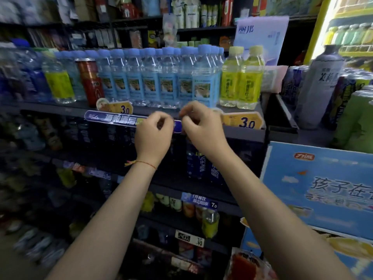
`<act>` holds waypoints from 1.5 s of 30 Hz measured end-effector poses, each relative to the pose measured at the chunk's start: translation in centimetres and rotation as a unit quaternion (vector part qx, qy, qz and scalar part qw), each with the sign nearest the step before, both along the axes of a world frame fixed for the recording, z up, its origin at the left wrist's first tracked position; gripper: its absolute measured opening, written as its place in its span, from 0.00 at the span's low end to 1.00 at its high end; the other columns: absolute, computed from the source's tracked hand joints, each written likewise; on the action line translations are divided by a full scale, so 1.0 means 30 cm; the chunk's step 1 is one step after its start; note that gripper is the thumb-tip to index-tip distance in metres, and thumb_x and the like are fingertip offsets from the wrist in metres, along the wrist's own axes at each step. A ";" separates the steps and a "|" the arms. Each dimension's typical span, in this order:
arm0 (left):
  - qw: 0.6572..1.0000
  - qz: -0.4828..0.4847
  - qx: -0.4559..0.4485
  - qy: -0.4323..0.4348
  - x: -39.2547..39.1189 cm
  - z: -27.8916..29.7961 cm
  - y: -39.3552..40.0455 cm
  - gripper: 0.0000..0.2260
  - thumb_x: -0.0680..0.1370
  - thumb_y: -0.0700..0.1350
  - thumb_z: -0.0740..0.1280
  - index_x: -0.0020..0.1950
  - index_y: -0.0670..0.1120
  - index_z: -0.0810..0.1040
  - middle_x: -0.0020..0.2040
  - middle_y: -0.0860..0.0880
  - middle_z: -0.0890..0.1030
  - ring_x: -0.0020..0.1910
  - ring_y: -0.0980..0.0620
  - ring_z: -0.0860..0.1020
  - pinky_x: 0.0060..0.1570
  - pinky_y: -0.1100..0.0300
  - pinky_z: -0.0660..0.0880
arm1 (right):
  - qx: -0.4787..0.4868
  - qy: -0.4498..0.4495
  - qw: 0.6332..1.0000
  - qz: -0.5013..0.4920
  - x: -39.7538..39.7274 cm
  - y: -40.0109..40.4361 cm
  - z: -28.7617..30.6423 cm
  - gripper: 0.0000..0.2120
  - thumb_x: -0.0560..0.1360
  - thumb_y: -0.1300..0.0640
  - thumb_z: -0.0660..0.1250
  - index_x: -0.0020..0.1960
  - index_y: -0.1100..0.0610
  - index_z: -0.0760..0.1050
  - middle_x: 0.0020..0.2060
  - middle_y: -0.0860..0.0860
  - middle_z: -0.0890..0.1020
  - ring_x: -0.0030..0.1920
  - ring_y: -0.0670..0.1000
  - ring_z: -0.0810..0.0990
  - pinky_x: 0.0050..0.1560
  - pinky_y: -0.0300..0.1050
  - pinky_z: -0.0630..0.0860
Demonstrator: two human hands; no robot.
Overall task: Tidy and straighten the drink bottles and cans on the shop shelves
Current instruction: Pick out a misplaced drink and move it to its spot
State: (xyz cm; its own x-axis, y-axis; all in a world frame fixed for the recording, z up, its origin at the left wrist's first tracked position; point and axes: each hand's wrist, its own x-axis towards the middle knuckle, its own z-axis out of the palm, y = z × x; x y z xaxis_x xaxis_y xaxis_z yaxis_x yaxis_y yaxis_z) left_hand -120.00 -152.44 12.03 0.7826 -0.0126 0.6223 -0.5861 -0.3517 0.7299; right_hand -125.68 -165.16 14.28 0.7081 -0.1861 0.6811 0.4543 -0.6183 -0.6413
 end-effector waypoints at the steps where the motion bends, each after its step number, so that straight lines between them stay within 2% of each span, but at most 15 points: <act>1: 0.999 0.000 0.002 0.040 0.023 -0.027 0.049 0.08 0.75 0.49 0.64 0.38 0.54 0.79 0.33 0.53 0.81 0.32 0.48 0.80 0.34 0.50 0.79 | -0.004 0.027 0.999 0.021 0.025 0.028 -0.030 0.05 0.76 0.62 0.63 0.46 0.54 0.77 0.31 0.49 0.80 0.30 0.50 0.78 0.32 0.50 0.76; 5: 0.990 0.016 0.031 0.140 0.108 -0.094 0.261 0.09 0.78 0.44 0.65 0.40 0.51 0.81 0.31 0.51 0.82 0.26 0.53 0.79 0.32 0.58 0.75 | -0.017 0.130 0.989 0.073 0.138 0.183 -0.127 0.06 0.76 0.62 0.63 0.45 0.53 0.77 0.33 0.52 0.81 0.32 0.52 0.79 0.39 0.57 0.80; 10: 0.983 0.032 0.010 0.181 0.237 -0.124 0.606 0.09 0.80 0.43 0.64 0.44 0.48 0.83 0.32 0.49 0.82 0.27 0.52 0.79 0.31 0.61 0.72 | -0.031 0.175 0.975 0.133 0.302 0.499 -0.133 0.09 0.76 0.63 0.62 0.44 0.51 0.76 0.30 0.51 0.82 0.25 0.48 0.77 0.31 0.44 0.76; 12: 0.985 0.042 0.001 0.168 0.306 -0.105 0.751 0.08 0.80 0.44 0.65 0.45 0.48 0.83 0.34 0.49 0.83 0.28 0.52 0.80 0.32 0.62 0.73 | -0.042 0.166 0.973 0.153 0.375 0.647 -0.095 0.08 0.77 0.63 0.62 0.45 0.52 0.77 0.31 0.52 0.82 0.27 0.48 0.78 0.32 0.44 0.77; 15: 0.989 0.048 -0.024 0.138 0.458 -0.056 0.953 0.06 0.80 0.45 0.65 0.49 0.50 0.82 0.41 0.49 0.84 0.36 0.51 0.82 0.36 0.60 0.76 | -0.048 0.110 0.981 0.153 0.516 0.855 -0.025 0.07 0.77 0.61 0.63 0.48 0.52 0.78 0.36 0.51 0.83 0.36 0.50 0.81 0.39 0.49 0.78; 17: 0.992 0.040 -0.024 0.118 0.587 -0.020 1.072 0.07 0.77 0.48 0.65 0.52 0.54 0.81 0.47 0.51 0.83 0.45 0.50 0.83 0.45 0.53 0.80 | -0.040 0.082 0.989 0.120 0.630 0.976 0.028 0.09 0.78 0.60 0.64 0.55 0.53 0.79 0.43 0.49 0.83 0.42 0.48 0.80 0.46 0.47 0.78; 20: 0.994 0.013 -0.017 0.106 0.768 0.027 1.208 0.12 0.79 0.46 0.67 0.62 0.53 0.78 0.55 0.52 0.80 0.54 0.51 0.80 0.55 0.56 0.77 | -0.023 0.094 0.993 0.067 0.834 1.124 0.097 0.20 0.79 0.58 0.65 0.70 0.56 0.70 0.60 0.50 0.78 0.55 0.47 0.77 0.56 0.45 0.77; 23: 0.993 -0.008 -0.017 0.114 0.908 0.051 1.300 0.22 0.80 0.46 0.66 0.73 0.53 0.69 0.62 0.53 0.76 0.55 0.53 0.77 0.53 0.57 0.75 | 0.003 0.119 0.993 -0.010 1.048 1.210 0.130 0.29 0.74 0.56 0.70 0.72 0.58 0.64 0.63 0.55 0.75 0.60 0.56 0.76 0.60 0.55 0.76; 26: 0.995 -0.016 0.044 0.086 1.011 0.028 1.347 0.27 0.80 0.47 0.66 0.78 0.53 0.61 0.71 0.52 0.69 0.65 0.51 0.72 0.63 0.51 0.72 | 0.038 0.133 0.986 -0.091 1.208 1.239 0.136 0.26 0.72 0.53 0.73 0.65 0.59 0.67 0.57 0.57 0.76 0.57 0.59 0.77 0.57 0.60 0.78; 28: 0.990 -0.010 0.137 0.036 1.066 0.000 1.352 0.29 0.79 0.47 0.66 0.79 0.51 0.60 0.76 0.50 0.66 0.74 0.50 0.65 0.71 0.50 0.66 | 0.039 0.133 0.980 -0.143 1.251 1.266 0.148 0.29 0.73 0.49 0.73 0.66 0.60 0.66 0.60 0.57 0.74 0.61 0.59 0.76 0.58 0.59 0.77; 31: 0.962 0.012 0.272 -0.014 1.123 -0.027 1.345 0.30 0.78 0.50 0.66 0.79 0.49 0.61 0.77 0.49 0.64 0.77 0.48 0.60 0.75 0.49 0.59 | 0.022 0.154 0.967 -0.200 1.290 1.287 0.150 0.34 0.75 0.45 0.72 0.71 0.61 0.61 0.68 0.57 0.68 0.66 0.58 0.72 0.59 0.56 0.76; 34: 0.946 0.034 0.321 -0.038 1.150 -0.061 1.337 0.30 0.78 0.54 0.66 0.78 0.48 0.63 0.78 0.48 0.63 0.79 0.48 0.57 0.76 0.48 0.55 | 0.016 0.145 0.964 -0.223 1.304 1.288 0.151 0.34 0.75 0.45 0.72 0.70 0.61 0.61 0.68 0.57 0.68 0.66 0.58 0.71 0.56 0.54 0.75; 41: 0.963 0.033 0.259 -0.061 1.141 -0.078 1.326 0.23 0.81 0.55 0.61 0.74 0.49 0.70 0.75 0.49 0.69 0.77 0.48 0.61 0.75 0.47 0.57 | 0.029 0.096 0.979 -0.179 1.225 1.266 0.149 0.25 0.71 0.42 0.74 0.55 0.56 0.68 0.53 0.54 0.77 0.46 0.53 0.79 0.44 0.56 0.80; 43: 0.985 -0.001 0.170 -0.041 1.104 -0.038 1.309 0.22 0.81 0.57 0.56 0.68 0.47 0.74 0.67 0.48 0.76 0.71 0.46 0.70 0.69 0.48 0.65 | 0.038 0.080 0.987 -0.134 1.164 1.253 0.157 0.24 0.70 0.43 0.76 0.54 0.55 0.69 0.49 0.52 0.79 0.44 0.51 0.80 0.45 0.56 0.81; 45: 0.995 -0.064 0.069 -0.032 1.037 0.023 1.279 0.22 0.81 0.59 0.57 0.70 0.49 0.72 0.66 0.50 0.76 0.68 0.51 0.72 0.65 0.53 0.70 | 0.044 0.059 0.994 -0.082 1.080 1.240 0.180 0.23 0.70 0.46 0.77 0.55 0.55 0.70 0.46 0.49 0.80 0.44 0.48 0.82 0.45 0.51 0.82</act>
